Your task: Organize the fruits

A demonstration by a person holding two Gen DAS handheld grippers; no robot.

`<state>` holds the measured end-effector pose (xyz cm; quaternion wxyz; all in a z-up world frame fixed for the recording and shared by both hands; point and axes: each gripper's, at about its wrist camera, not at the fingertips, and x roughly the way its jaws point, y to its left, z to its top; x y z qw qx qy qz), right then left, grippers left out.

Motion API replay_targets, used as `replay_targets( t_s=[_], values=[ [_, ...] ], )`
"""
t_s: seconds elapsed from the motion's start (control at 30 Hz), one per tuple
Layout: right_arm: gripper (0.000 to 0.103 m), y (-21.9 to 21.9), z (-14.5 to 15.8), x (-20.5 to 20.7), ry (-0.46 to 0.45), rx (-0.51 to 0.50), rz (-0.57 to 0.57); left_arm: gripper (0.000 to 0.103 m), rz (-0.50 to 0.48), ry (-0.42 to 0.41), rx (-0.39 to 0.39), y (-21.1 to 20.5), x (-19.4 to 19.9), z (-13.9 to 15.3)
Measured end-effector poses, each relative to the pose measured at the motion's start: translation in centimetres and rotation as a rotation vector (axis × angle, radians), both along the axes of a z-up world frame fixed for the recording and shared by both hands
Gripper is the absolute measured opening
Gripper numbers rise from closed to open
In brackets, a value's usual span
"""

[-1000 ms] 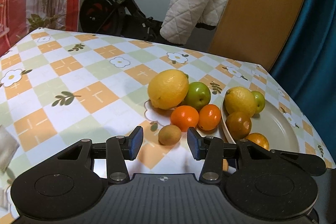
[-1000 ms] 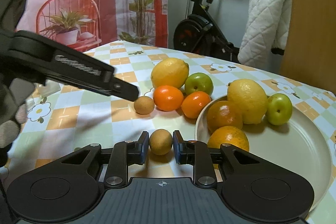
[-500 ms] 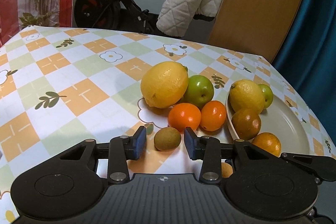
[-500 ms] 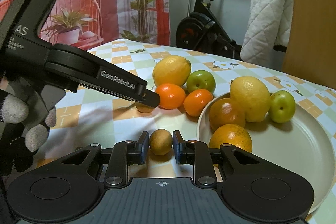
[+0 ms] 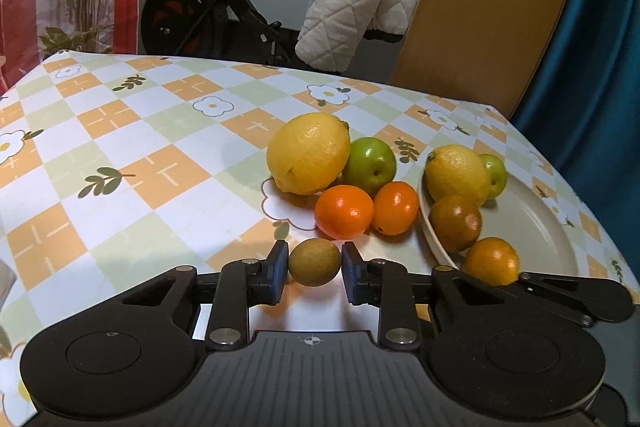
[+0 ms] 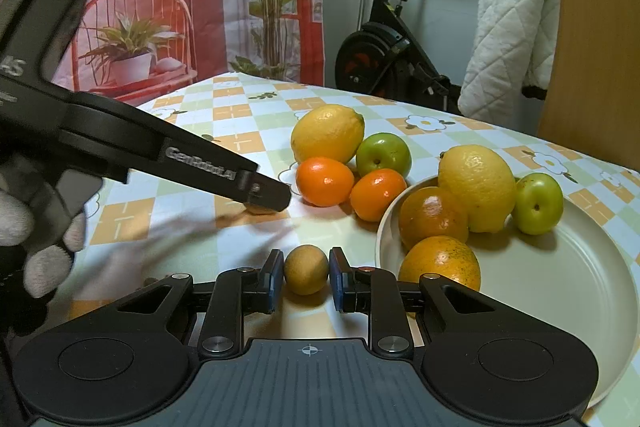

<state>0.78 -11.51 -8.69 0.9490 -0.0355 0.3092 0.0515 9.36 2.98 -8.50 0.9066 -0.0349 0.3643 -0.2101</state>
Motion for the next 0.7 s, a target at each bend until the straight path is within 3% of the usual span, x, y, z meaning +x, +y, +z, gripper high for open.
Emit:
replay_targets(
  t_s=[0.37,0.7],
  values=[
    [0.022,-0.2,0.5,-1.3,-0.063,-0.001,0.001,0.03,0.017,-0.029,0.002,-0.1,-2.7,2.1],
    [0.022,-3.5,3.3,-3.6,-0.179,0.075,-0.081,0.03,-0.017,-0.093,0.02,-2.8,-3.6,5.3]
  ],
)
